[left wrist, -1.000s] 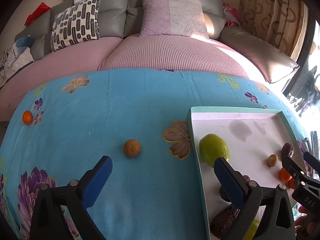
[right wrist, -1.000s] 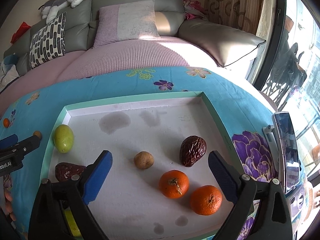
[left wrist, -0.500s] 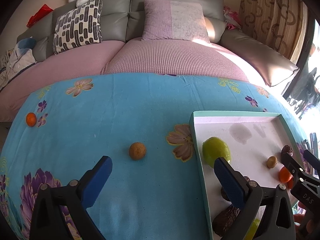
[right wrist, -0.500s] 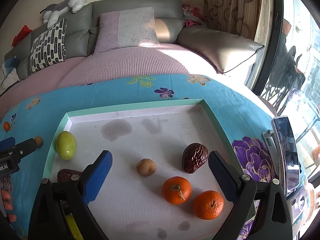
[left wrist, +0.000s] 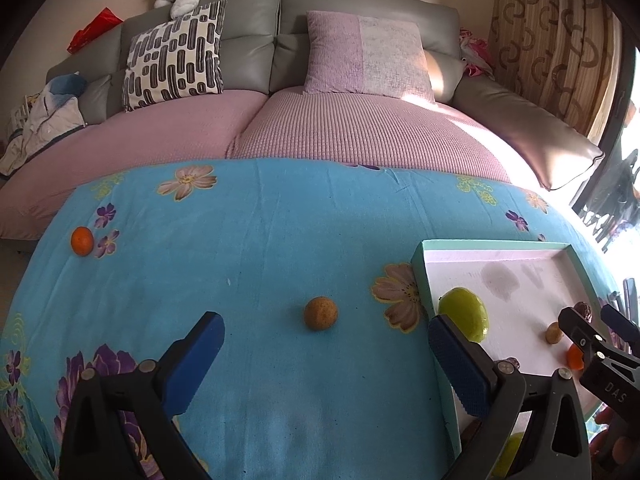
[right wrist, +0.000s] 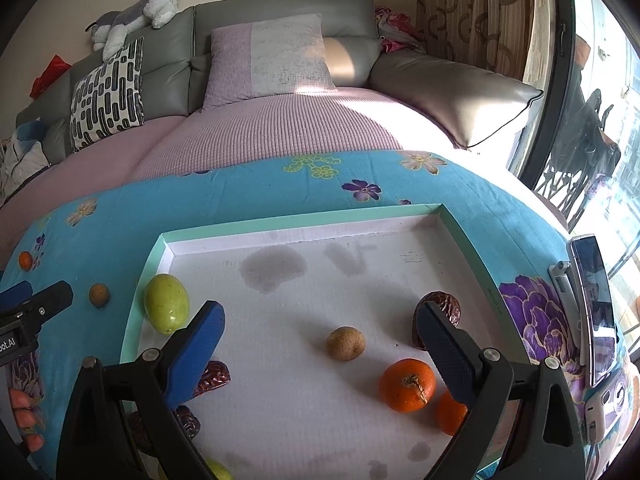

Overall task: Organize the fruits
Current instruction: 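Move both open grippers back over the remaining fruits, then grasp the mandarin on the bedspread with the left gripper while the right gripper reaches the brown round fruit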

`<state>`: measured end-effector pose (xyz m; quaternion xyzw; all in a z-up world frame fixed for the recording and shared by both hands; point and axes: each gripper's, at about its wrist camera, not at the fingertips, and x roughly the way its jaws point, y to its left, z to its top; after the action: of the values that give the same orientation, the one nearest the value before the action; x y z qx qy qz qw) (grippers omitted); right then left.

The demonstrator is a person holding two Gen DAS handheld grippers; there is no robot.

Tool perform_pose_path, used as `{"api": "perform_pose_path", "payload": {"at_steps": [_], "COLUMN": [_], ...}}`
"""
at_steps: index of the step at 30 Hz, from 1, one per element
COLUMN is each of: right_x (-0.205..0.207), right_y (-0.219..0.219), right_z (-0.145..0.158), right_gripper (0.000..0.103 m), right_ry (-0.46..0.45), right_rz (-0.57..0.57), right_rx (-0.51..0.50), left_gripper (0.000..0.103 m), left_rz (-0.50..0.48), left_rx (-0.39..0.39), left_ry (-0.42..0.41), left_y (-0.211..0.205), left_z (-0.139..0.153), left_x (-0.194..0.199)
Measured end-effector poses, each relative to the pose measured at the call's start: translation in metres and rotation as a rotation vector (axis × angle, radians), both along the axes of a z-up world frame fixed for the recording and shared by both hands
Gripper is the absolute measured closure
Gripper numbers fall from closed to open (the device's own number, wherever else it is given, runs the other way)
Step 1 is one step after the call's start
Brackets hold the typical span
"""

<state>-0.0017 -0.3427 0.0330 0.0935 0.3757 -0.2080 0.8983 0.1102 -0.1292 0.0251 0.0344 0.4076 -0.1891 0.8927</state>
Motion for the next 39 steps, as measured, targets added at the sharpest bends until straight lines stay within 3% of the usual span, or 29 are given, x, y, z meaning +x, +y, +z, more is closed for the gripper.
{"api": "perform_pose_path", "payload": {"at_steps": [12,30,39], "right_x": [0.019,0.056,0.072], "right_y": [0.032,0.114,0.155], "right_z": [0.000,-0.003,-0.007], "right_gripper": [0.006,0.006,0.006], "right_ry": [0.009,-0.019,-0.027], "right_rz": [0.046,0.232,0.311], "right_rx": [-0.024,-0.017,-0.029], "left_gripper": [0.000,0.000,0.000], "left_rz": [0.081,0.324,0.337], "left_rx": [-0.039,-0.048,-0.062], "left_ry": [-0.002,0.028,0.030], "left_y": [0.052,0.168,0.189], "left_z": [0.007,-0.006,-0.008], "left_x": [0.018,0.039,0.040]}}
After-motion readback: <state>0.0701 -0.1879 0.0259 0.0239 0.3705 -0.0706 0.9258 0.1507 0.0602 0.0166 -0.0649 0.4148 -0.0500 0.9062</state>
